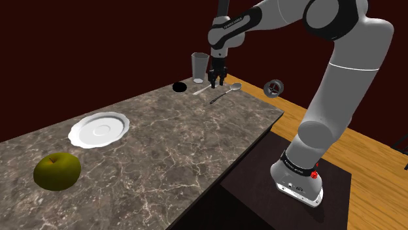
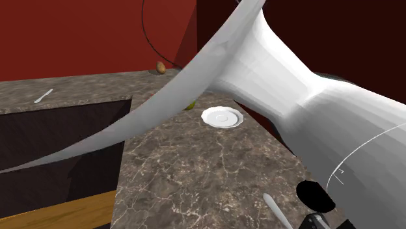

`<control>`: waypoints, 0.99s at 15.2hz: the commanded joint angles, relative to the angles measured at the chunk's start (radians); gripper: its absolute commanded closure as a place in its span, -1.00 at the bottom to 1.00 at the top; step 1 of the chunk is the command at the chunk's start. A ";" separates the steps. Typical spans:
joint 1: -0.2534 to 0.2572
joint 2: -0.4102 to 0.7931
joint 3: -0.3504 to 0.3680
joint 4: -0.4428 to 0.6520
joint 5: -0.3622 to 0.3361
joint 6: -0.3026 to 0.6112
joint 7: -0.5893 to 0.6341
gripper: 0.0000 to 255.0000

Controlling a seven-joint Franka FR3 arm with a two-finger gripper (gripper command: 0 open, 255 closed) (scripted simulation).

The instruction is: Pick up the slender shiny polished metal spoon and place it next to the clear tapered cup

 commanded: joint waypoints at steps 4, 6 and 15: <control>0.000 0.027 0.001 -0.029 0.003 0.056 -0.001 1.00; 0.000 0.027 0.001 -0.029 0.003 0.056 -0.001 1.00; 0.000 0.027 0.001 -0.028 0.003 0.056 -0.001 -1.00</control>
